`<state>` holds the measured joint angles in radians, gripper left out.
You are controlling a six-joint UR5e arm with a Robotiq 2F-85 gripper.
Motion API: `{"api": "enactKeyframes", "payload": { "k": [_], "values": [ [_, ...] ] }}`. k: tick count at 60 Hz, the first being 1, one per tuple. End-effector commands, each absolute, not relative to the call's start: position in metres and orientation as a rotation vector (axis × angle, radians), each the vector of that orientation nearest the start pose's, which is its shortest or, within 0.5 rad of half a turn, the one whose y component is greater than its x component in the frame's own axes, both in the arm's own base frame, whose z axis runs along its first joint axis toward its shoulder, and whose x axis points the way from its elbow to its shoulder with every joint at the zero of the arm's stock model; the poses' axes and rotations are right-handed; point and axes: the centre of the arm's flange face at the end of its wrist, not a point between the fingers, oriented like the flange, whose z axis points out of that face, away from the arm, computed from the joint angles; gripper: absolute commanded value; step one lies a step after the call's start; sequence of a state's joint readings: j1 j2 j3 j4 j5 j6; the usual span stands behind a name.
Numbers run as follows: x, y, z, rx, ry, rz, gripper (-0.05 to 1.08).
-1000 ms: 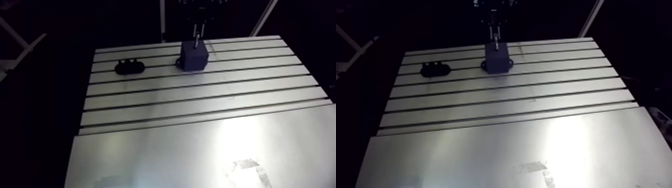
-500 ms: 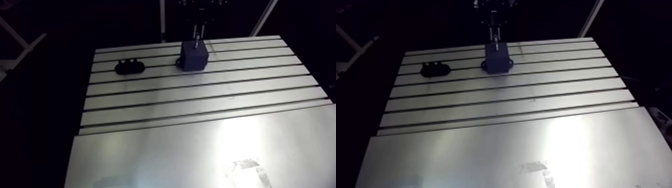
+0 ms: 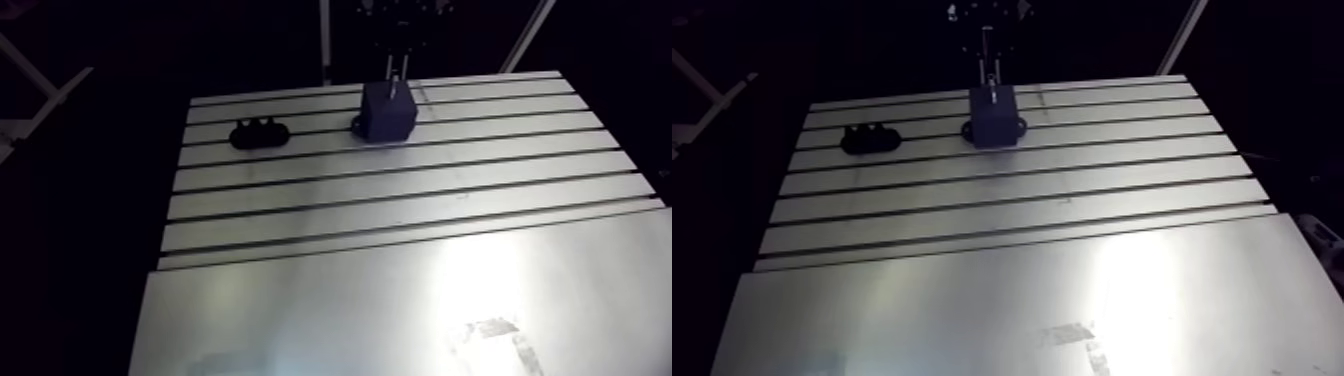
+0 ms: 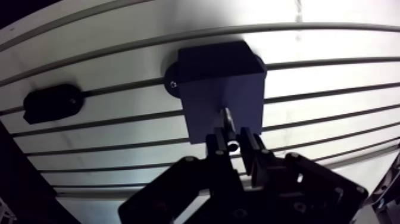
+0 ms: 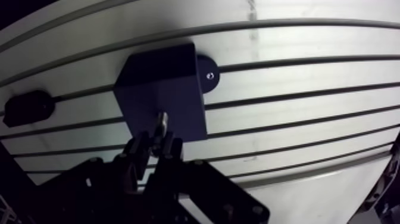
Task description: Pick up the M10 bolt and insert it into the hole until fully seated.
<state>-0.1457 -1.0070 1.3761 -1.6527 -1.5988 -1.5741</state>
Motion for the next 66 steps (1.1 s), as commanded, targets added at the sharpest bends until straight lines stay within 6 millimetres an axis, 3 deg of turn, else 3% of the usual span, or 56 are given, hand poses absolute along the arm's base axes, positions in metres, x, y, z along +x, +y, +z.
{"api": "enactKeyframes", "payload": {
  "k": [1, 45, 53, 54, 55, 56, 57, 58, 59, 60, 61, 66],
  "values": [
    [-0.6717, -0.0333, 0.2555, 0.201, 2.844, 0.010, 1.08],
    [-0.6676, -0.0336, 0.2485, 0.203, 2.830, 0.013, 1.07],
    [-0.6679, -0.0331, 0.2491, 0.202, 2.831, 0.020, 1.01],
    [-0.6679, -0.0331, 0.2491, 0.202, 2.831, 0.020, 0.94],
    [-0.6679, -0.0331, 0.2491, 0.202, 2.831, 0.020, 0.94],
    [-0.6679, -0.0330, 0.2491, 0.202, 2.831, 0.020, 0.73],
    [-0.6679, -0.0330, 0.2491, 0.202, 2.831, 0.020, 0.73],
    [-0.6679, -0.0329, 0.2492, 0.202, 2.831, 0.022, 0.41],
    [-0.6679, -0.0329, 0.2492, 0.202, 2.831, 0.022, 0.41],
    [-0.6677, -0.0338, 0.2487, 0.200, 2.831, 0.023, 0.13],
    [-0.6677, -0.0339, 0.2496, 0.200, 2.834, 0.023, 0.02],
    [-0.6677, -0.0330, 0.2492, 0.202, 2.835, 0.023, 0.00]
  ]
}}
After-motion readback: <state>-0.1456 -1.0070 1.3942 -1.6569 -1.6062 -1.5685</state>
